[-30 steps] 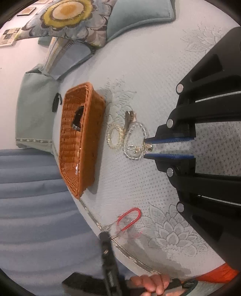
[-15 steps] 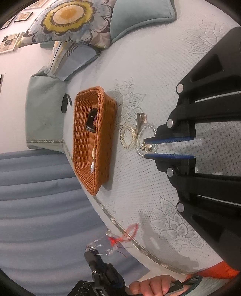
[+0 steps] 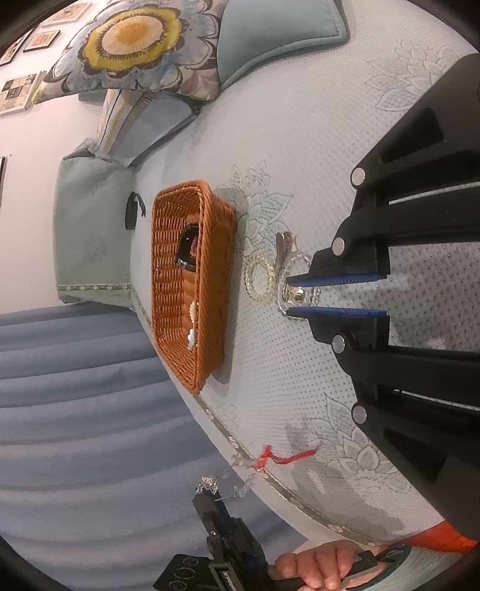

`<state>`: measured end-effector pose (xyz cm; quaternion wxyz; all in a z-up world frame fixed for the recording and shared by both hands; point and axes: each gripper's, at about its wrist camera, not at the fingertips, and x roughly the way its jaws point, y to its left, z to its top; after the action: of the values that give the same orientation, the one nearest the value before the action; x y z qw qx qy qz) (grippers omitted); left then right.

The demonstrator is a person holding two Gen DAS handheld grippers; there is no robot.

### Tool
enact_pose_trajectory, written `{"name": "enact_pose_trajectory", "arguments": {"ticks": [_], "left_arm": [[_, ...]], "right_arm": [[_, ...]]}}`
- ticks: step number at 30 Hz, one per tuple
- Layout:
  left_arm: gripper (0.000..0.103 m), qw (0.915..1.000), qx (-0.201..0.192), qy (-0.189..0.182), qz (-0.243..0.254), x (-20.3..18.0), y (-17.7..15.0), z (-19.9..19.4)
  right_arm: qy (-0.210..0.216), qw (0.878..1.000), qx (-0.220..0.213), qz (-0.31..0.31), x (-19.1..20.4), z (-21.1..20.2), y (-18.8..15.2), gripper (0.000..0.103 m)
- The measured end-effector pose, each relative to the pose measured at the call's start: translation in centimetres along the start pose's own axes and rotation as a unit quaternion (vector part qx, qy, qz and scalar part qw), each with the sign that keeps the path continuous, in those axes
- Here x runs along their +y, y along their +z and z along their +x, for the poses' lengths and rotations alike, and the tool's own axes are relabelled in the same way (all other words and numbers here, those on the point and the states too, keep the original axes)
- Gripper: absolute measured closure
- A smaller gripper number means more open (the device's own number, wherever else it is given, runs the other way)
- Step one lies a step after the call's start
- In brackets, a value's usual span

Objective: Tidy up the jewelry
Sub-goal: 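Lift both items, carry them into the basket and open both tools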

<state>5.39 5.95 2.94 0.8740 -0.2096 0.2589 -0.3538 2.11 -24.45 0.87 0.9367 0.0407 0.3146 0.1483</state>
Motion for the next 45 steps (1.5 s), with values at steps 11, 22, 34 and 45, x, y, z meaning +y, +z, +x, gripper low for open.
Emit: {"name": "enact_pose_trajectory", "arguments": {"ticks": [11,22,34,45], "left_arm": [[0.096,0.9991,-0.015,-0.006,0.039,-3.2,0.9,-0.6],[0.096,0.9988,0.024,0.036,0.023,-0.8,0.3,2.5],[0.096,0.9939,0.002,0.064,0.09,-3.4,8.6,9.5],[0.095,0.9871,0.035,0.14,0.07,2.7,11.0,19.0]], "right_arm": [[0.007,0.999,-0.03,0.019,-1.0,-1.6,0.8,0.094],[0.005,0.999,-0.034,0.03,-1.6,-1.8,1.0,0.094],[0.018,0.998,-0.043,0.041,-3.5,3.3,10.8,0.094],[0.04,0.994,0.052,0.087,-5.9,16.1,16.7,0.094]]}}
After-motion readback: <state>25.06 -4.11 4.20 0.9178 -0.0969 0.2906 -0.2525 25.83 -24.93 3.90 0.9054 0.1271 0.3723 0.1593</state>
